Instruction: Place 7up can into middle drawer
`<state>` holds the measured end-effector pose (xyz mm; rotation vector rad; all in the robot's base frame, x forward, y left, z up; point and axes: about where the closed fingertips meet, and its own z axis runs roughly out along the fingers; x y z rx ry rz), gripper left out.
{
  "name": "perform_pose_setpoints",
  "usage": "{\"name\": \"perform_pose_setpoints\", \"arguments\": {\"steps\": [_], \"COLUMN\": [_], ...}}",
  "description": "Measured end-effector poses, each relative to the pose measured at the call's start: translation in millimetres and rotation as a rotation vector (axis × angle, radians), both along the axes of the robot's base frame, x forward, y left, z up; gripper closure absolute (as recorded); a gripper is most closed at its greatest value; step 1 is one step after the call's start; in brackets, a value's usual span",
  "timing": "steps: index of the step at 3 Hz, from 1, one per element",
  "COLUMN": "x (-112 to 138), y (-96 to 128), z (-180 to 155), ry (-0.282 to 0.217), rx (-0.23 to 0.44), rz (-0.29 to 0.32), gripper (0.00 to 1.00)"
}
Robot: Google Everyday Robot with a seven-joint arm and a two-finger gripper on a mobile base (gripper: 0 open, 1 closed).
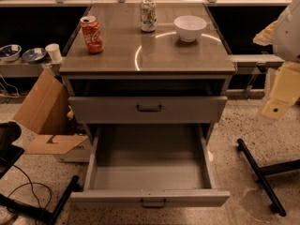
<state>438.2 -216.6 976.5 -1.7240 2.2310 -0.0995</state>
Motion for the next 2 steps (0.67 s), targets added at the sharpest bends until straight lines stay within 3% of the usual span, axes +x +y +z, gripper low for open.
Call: {"name": "perform_pose_setpoints", "arguments": {"steps": [1, 2], "x": [0.1, 36.7], "y": [0.0, -13.5], "z": [0.0, -13.6], "ry": [0.000, -0.100], "rx": [0.000, 0.070], "rz": [0.000, 0.034], "gripper": [0.00, 0.00]}}
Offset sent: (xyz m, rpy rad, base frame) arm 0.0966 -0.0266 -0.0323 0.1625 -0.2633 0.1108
